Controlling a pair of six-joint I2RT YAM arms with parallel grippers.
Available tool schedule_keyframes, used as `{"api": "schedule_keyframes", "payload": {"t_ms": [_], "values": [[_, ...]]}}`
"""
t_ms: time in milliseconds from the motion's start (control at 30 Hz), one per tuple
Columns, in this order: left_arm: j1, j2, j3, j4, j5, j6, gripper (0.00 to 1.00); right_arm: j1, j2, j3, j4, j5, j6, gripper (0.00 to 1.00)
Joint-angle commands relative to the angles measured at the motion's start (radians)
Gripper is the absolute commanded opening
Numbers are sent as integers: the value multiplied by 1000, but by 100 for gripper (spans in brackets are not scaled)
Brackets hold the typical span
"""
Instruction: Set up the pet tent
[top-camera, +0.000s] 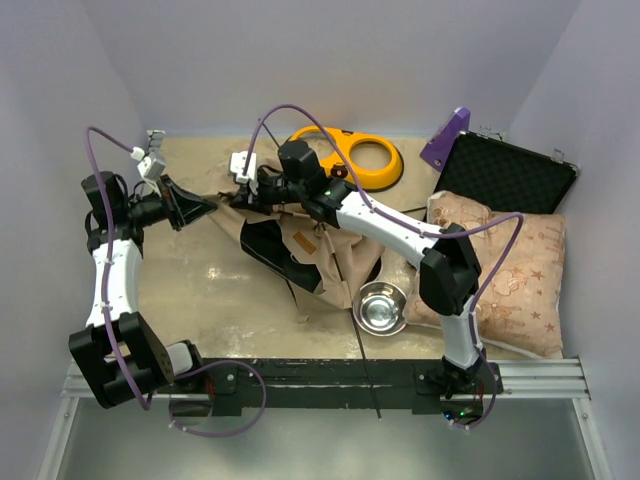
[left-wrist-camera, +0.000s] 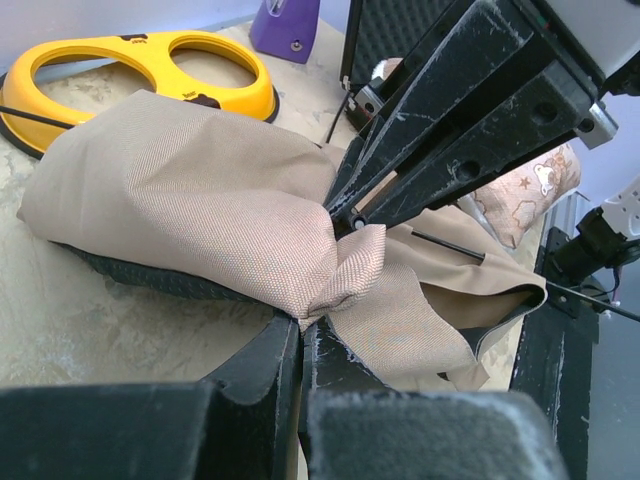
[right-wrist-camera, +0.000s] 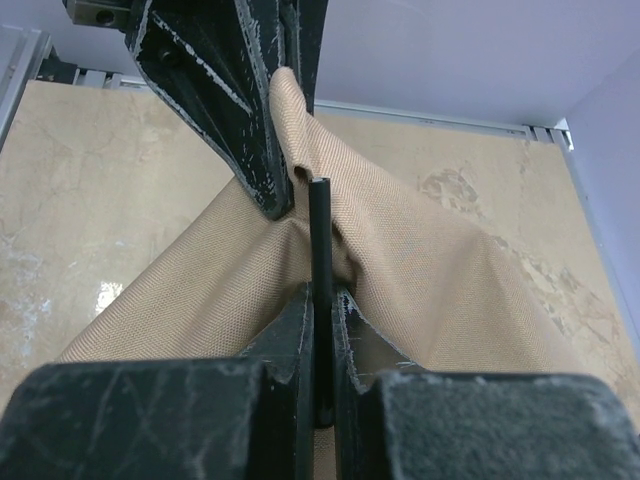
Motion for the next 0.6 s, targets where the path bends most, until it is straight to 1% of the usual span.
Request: {"api": "schedule_keyframes", "payload": {"t_ms": [0,100,167,333,567], "values": [[6,-28,10,156,18,-100,0,-38,-11,-47,-120,105,-19,0],[6,-28,-7,234,15,-183,0,-38,-20,-62,-108,107,-25,0],[6,-26,-14,272,15,-206,0,-36,-21,-63,-106,107,-26,0],[4,-35,-16,260,21,-185,0,-36,-17,-54,-106,107,-25,0],[6,-43,-8,181,27,-113,0,-41,-15,-39,-103,80,-8,0]]}}
